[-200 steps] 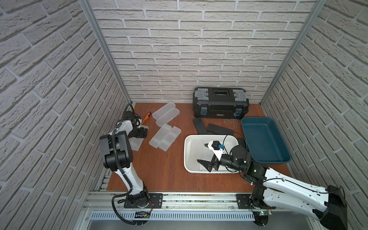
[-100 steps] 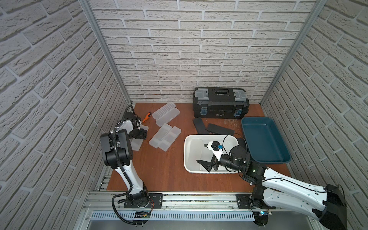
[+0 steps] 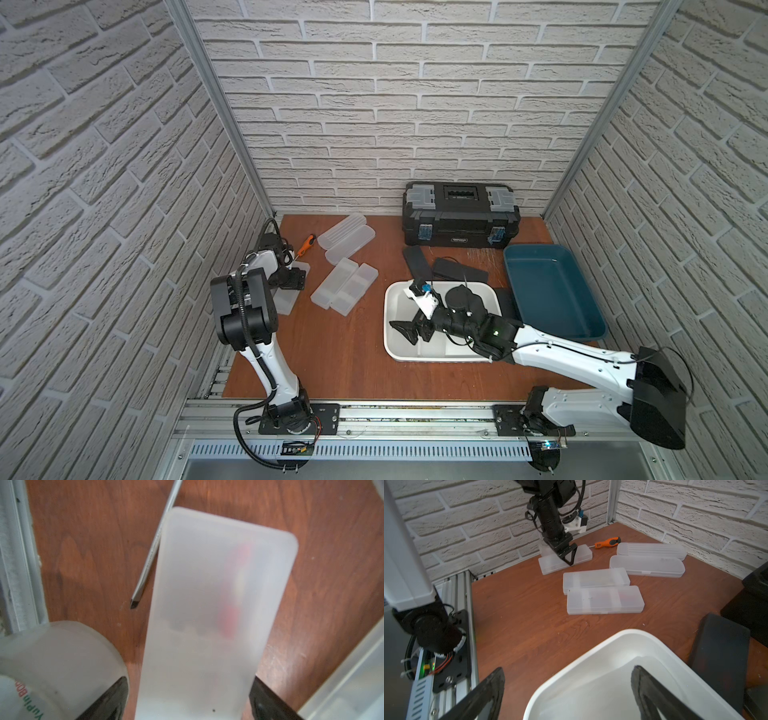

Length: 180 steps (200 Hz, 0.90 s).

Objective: Place the pencil cases by color into the storage box
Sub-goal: Pick up the pencil case from the center of the board.

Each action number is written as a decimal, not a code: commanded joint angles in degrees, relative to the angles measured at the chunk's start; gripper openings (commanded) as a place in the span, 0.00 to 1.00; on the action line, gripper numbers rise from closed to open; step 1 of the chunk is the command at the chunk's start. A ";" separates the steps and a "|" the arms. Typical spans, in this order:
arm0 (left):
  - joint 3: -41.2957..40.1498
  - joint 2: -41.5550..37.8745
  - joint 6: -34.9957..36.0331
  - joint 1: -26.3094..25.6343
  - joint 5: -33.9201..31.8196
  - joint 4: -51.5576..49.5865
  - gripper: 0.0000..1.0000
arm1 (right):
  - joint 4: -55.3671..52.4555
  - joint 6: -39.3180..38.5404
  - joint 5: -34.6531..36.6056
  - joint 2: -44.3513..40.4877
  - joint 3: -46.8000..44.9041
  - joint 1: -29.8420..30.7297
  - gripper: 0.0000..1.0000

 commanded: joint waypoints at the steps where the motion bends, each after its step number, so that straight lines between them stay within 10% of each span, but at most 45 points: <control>1: 1.02 0.75 -1.07 0.09 -0.15 -0.52 0.88 | -8.79 7.90 4.63 6.33 10.79 0.40 0.94; 103: 0.52 0.40 -1.40 -3.56 -2.69 -0.16 0.87 | -28.51 27.12 11.82 33.83 47.05 0.59 0.92; 180: 1.03 3.89 -0.72 -3.47 -4.17 -0.48 0.86 | -19.98 32.97 4.51 35.93 45.44 0.61 0.91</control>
